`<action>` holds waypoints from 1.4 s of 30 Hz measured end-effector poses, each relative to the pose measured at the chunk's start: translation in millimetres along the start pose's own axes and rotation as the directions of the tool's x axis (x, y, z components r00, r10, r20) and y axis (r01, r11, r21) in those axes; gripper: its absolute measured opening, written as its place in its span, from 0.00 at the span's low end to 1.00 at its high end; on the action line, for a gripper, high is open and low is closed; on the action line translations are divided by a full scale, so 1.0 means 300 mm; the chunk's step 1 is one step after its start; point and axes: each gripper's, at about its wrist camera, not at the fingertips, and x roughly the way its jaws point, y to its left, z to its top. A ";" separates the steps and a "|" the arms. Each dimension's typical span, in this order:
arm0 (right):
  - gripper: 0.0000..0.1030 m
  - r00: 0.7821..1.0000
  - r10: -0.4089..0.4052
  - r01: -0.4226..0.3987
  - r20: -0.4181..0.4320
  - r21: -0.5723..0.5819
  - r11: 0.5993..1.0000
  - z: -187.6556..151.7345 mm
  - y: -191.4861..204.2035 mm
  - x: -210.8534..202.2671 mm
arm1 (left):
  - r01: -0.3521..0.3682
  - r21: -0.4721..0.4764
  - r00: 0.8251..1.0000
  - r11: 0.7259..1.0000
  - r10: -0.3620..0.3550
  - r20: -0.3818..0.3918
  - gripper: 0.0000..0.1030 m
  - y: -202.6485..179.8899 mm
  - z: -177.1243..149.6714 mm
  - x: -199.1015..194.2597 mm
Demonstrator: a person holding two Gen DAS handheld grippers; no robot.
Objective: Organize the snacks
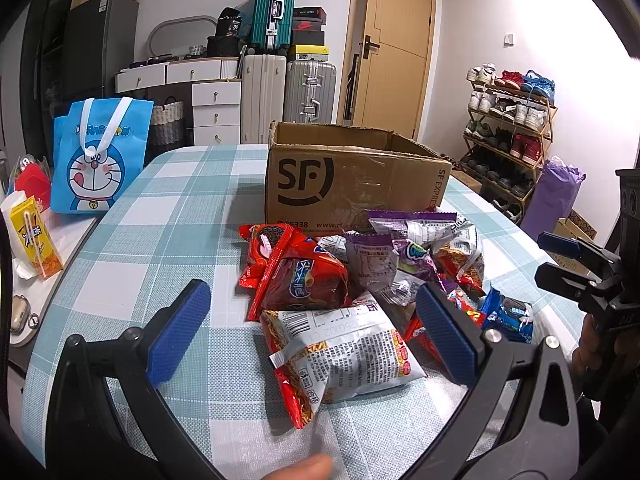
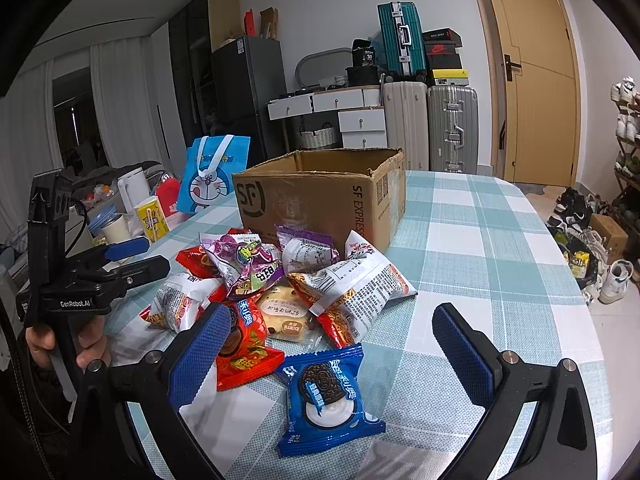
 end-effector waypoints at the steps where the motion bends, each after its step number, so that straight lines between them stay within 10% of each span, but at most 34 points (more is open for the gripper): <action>1: 1.00 1.000 -0.001 0.001 0.000 0.000 1.000 0.000 0.000 -0.001 | 0.001 0.000 1.000 1.000 -0.001 0.000 0.99 0.000 0.000 0.001; 42: 1.00 1.000 0.001 -0.001 -0.004 0.005 1.000 0.003 -0.005 0.000 | -0.011 -0.002 1.000 1.000 0.011 -0.005 0.99 0.011 0.000 0.007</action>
